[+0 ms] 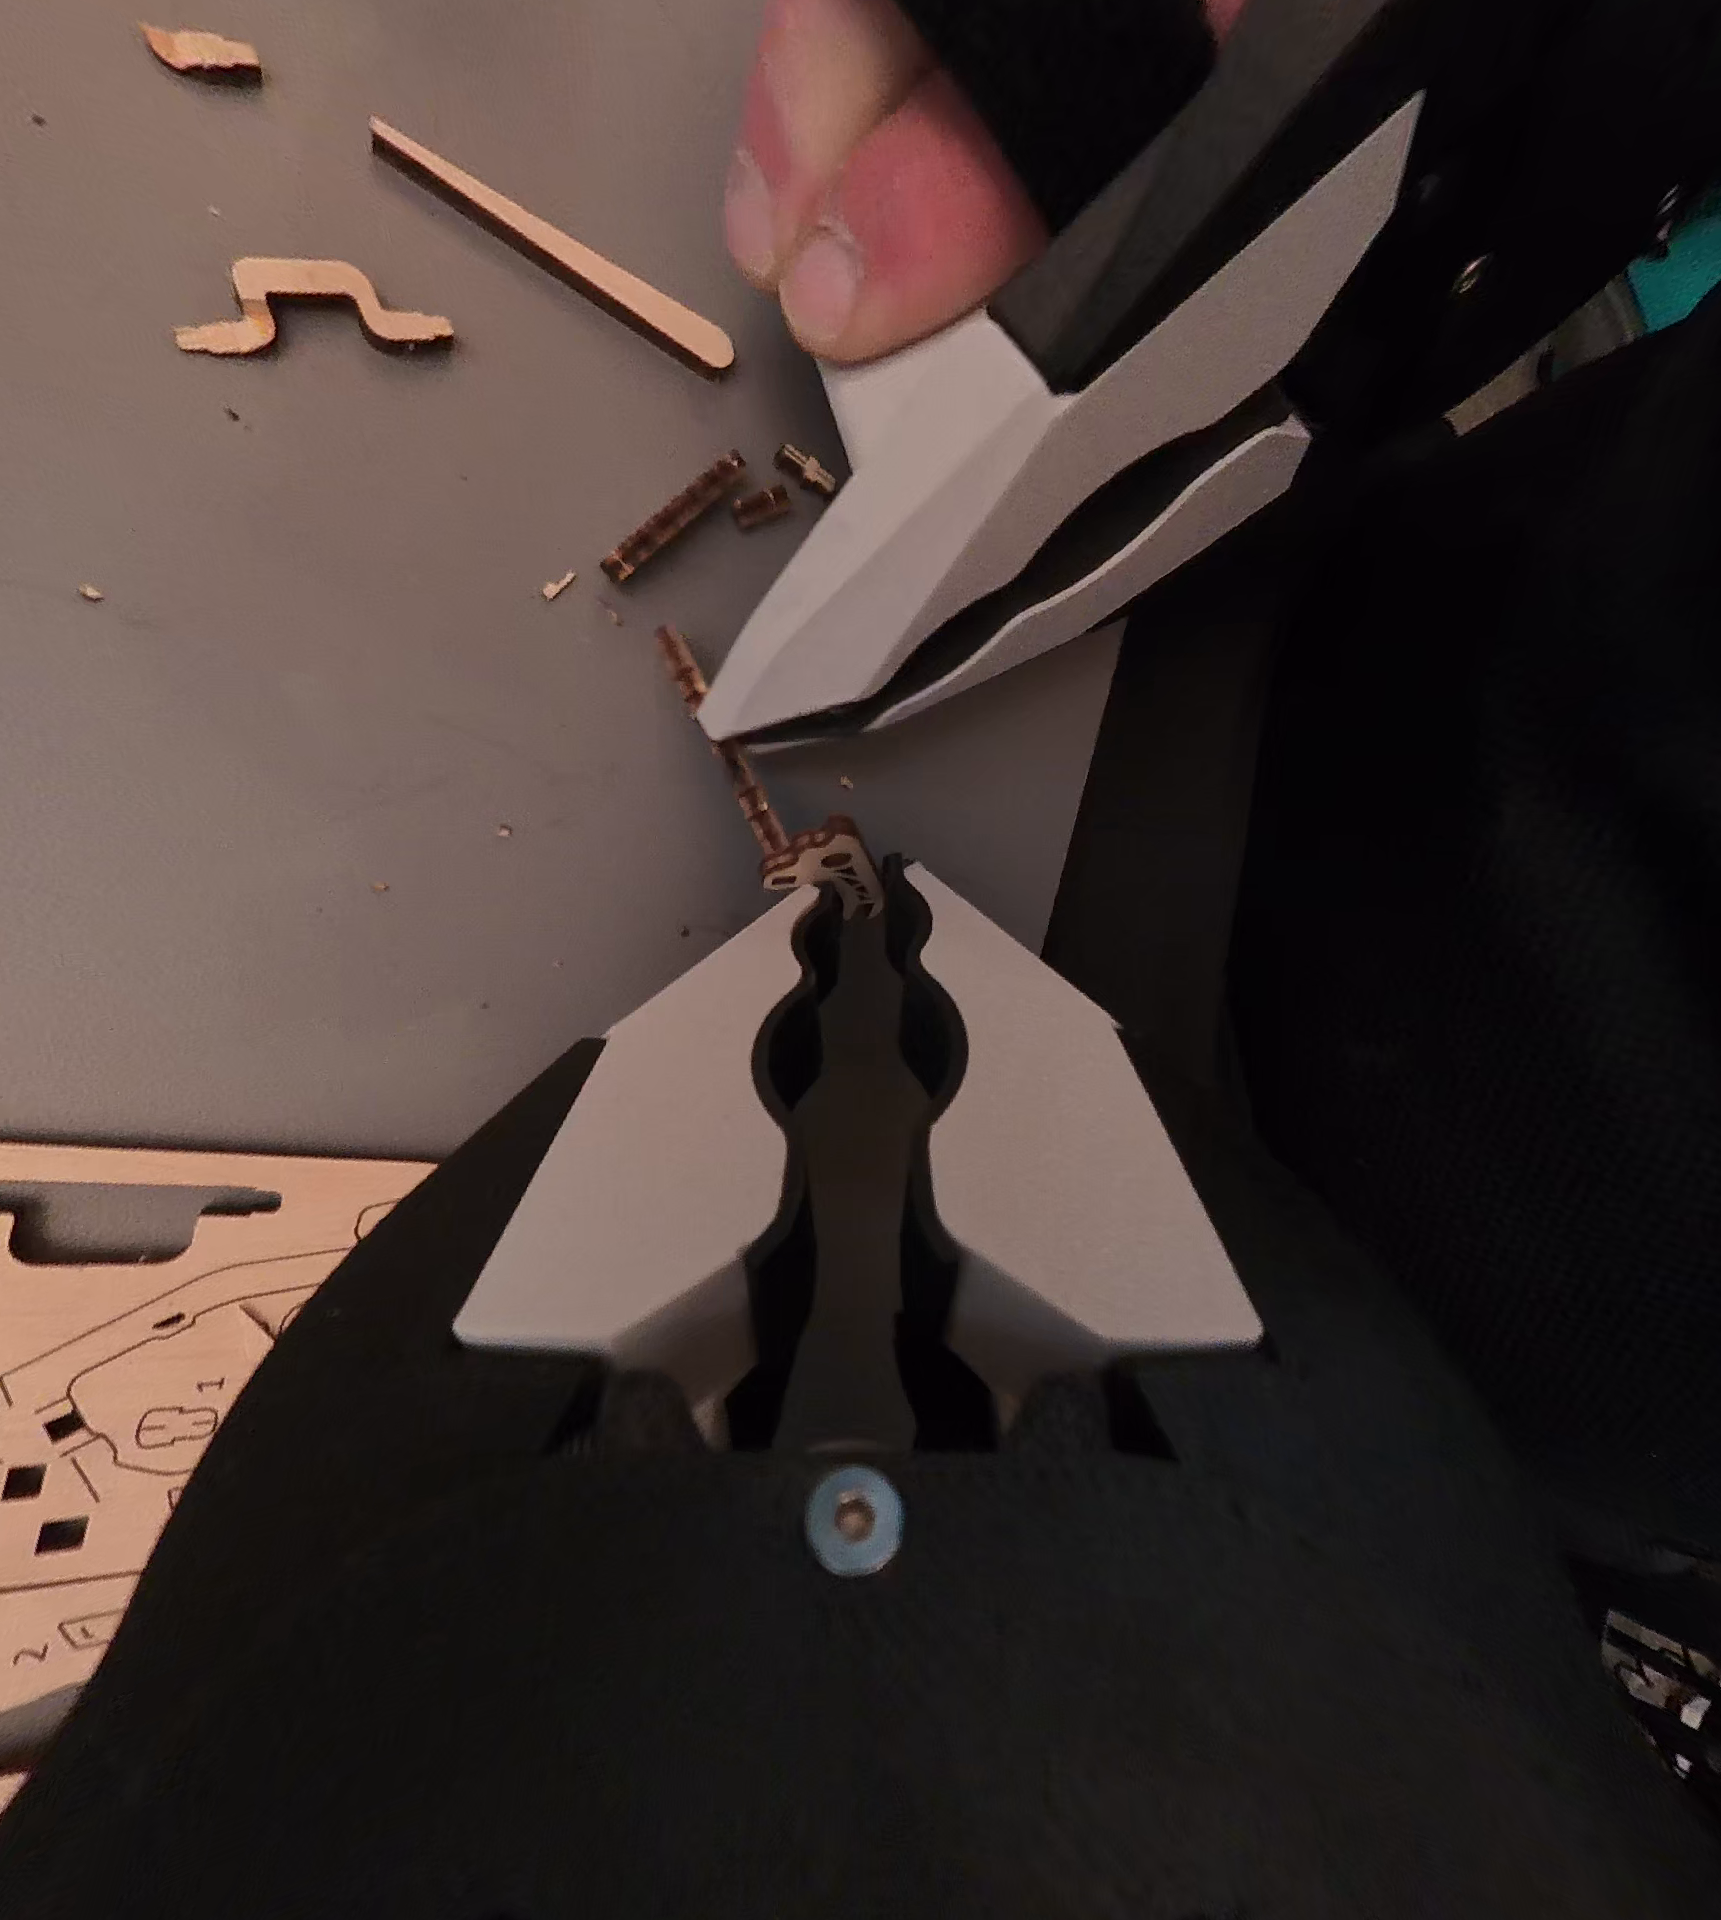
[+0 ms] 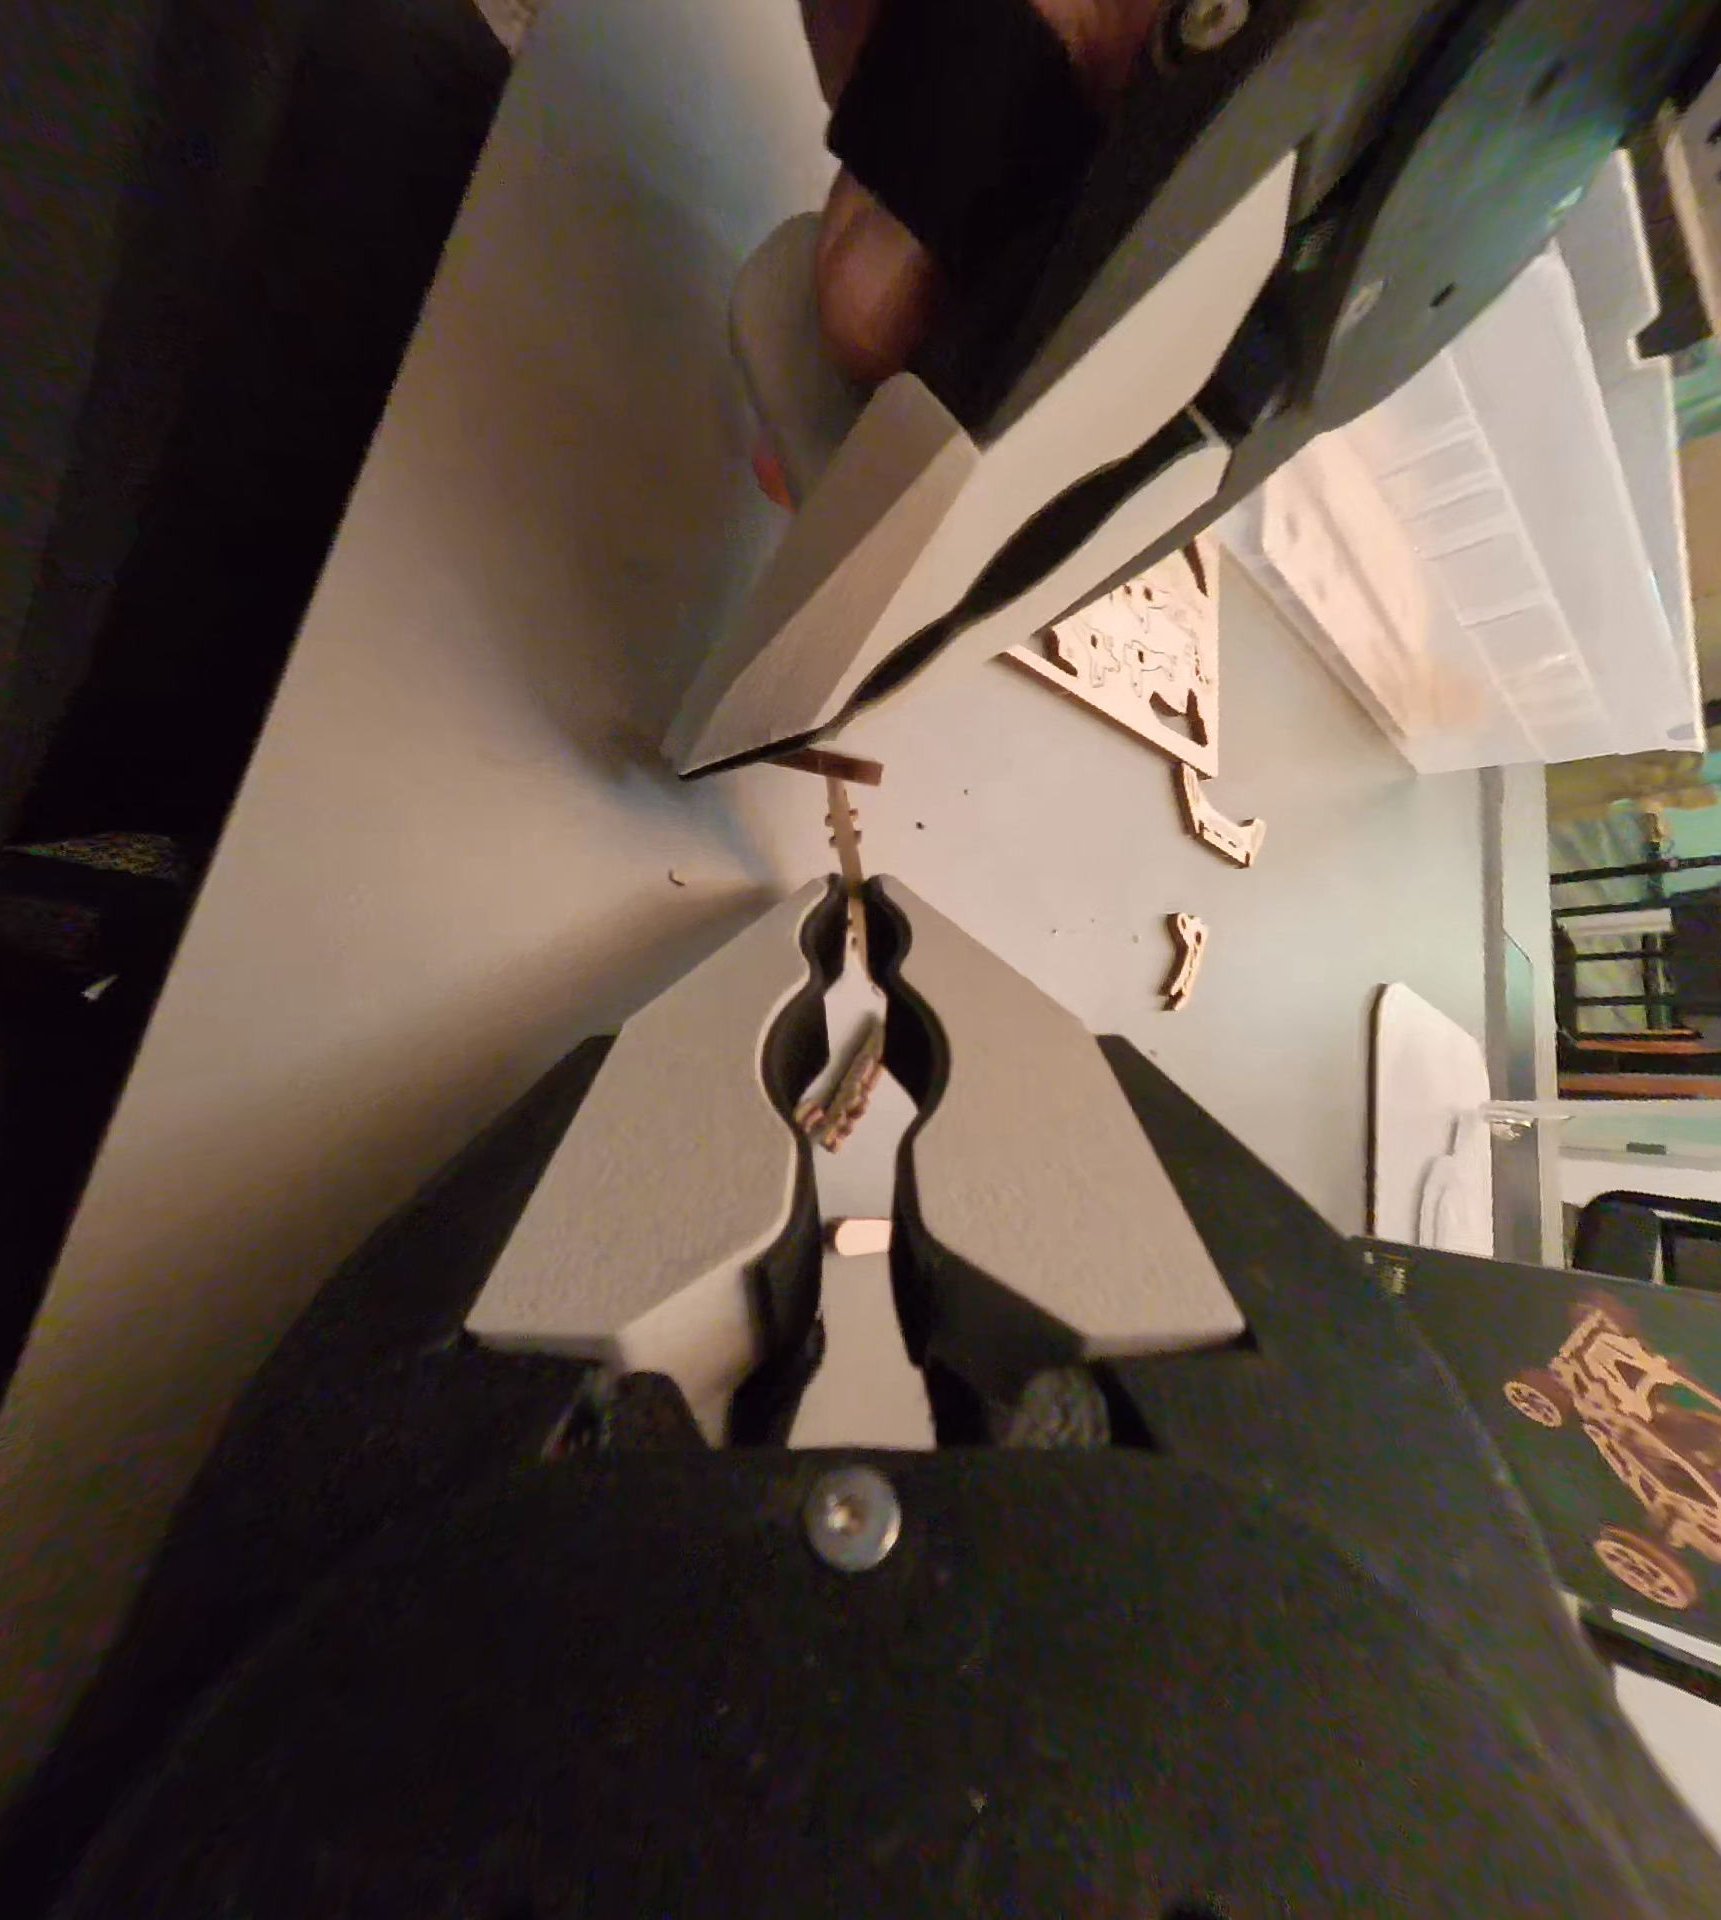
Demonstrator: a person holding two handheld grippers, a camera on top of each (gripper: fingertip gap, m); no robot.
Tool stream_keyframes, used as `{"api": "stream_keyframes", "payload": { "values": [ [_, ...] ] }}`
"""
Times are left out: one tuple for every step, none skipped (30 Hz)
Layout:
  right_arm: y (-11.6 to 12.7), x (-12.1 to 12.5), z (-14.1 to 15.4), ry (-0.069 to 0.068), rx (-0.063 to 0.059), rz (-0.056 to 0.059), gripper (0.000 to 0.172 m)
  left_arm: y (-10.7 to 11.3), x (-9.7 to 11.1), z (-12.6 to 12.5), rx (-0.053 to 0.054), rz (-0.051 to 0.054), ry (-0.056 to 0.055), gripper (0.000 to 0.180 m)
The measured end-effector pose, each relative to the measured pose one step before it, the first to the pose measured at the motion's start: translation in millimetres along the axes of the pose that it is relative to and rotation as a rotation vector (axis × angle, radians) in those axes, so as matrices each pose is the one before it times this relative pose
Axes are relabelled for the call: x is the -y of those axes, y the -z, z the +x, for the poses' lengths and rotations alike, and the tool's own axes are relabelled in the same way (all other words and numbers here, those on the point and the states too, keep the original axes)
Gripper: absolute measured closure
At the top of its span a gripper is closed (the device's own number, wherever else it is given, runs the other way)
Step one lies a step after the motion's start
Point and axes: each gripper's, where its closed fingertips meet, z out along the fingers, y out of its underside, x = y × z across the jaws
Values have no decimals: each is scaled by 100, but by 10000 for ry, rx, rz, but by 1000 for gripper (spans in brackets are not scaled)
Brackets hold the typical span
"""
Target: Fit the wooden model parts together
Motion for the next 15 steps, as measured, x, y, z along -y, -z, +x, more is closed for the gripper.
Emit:
{"api": "stream_keyframes", "payload": {
  "values": [
    [8,1,-65,-46,50,36,171,-27,13,36,-34,10,-3,174],
    [-32,-48,-150,-20,78,41,171,0,-4,5,-13,4,1,174],
    [-42,-36,-78,21,12,32,171,6,2,0,-11,18,12,174],
    [-9,19,-18,42,-32,22,171,8,-3,0,-18,26,20,174],
    [-20,39,-10,36,-21,23,171,9,-2,6,-12,21,20,174],
    [-65,65,-12,27,-32,54,170,0,0,7,-3,0,5,174],
    [-79,36,-18,57,-37,40,170,-8,-4,3,-5,-18,-19,174],
    [-57,8,-90,77,12,-3,167,-41,0,66,-39,-23,-28,174],
    [-19,58,-54,52,13,39,167,-67,22,69,-50,-16,-20,174],
    [-25,9,6,35,-20,35,167,-67,42,67,-43,2,-15,174],
    [-4,5,55,46,-51,31,167,-47,51,26,-21,12,-12,174],
    [4,51,23,28,-44,31,168,-29,47,9,-18,23,-3,174],
    [4,75,16,51,-44,17,169,-15,14,9,-27,18,20,174],
    [-11,15,65,102,-92,0,168,11,-3,-5,-28,25,22,174],
    [-3,-1,84,37,-76,14,168,4,7,5,-29,46,23,174]
  ]
}}
